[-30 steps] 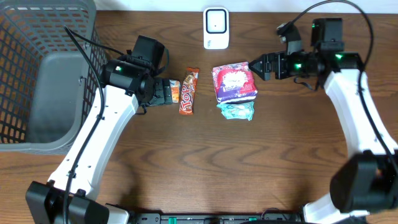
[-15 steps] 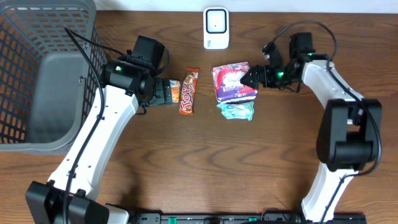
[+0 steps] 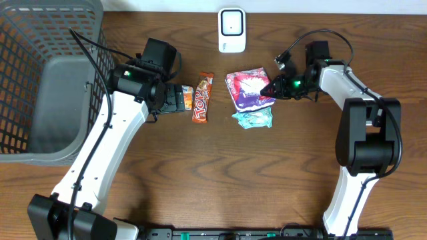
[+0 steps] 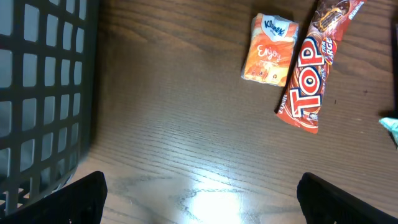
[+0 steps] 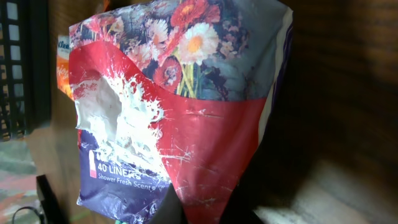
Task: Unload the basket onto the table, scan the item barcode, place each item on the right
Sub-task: 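Lift the floral pack toward the white scanner with the right gripper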
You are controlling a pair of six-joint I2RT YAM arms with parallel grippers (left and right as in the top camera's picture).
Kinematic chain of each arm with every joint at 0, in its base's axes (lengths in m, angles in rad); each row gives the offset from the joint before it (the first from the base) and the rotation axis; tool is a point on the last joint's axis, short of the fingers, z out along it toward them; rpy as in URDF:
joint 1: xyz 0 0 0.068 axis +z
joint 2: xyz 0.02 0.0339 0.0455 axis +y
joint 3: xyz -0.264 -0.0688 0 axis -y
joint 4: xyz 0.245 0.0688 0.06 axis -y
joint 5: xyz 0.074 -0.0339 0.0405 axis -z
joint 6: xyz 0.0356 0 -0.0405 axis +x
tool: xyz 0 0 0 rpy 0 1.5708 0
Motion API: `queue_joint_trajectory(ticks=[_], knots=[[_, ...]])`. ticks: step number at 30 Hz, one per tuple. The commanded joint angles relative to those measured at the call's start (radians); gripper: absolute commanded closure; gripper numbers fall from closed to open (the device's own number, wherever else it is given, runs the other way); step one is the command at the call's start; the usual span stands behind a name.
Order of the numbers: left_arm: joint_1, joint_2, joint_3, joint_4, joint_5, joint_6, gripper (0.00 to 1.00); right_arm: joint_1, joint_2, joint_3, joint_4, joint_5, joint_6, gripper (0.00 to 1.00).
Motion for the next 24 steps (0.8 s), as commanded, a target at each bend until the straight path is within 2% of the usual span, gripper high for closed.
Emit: queue_joint_trajectory(ticks=[1,5,12,16,18,24], knots=[[0.003,0.005,0.000,-0.003,-0.009,0.006,0.02,-0.005,-0.036,0.013,-0.013,-0.027,-0.018,0.99],[0.003,0.005,0.000,-0.003,-0.009,0.006,0.02,-0.005,-0.143,0.013,-0.024,0.136,-0.019,0.99],[0.003,0.005,0.000,-0.003,-0.009,0.006,0.02,0.060,-0.384,0.013,-0.092,0.962,0.086,0.99],[0.003,0.005,0.000,-0.003,-0.009,0.006,0.02,0.119,-0.422,0.013,-0.139,1.387,0.154,0.99],[0.003,0.005,0.000,-0.003,-0.009,0.006,0.02,0.135,-0.409,-0.001,-0.142,1.495,0.168,0.99],[0.003,0.005,0.000,-0.003,-0.009,0.006,0.02,0.145,-0.342,-0.068,-0.096,1.600,0.168,0.99]])
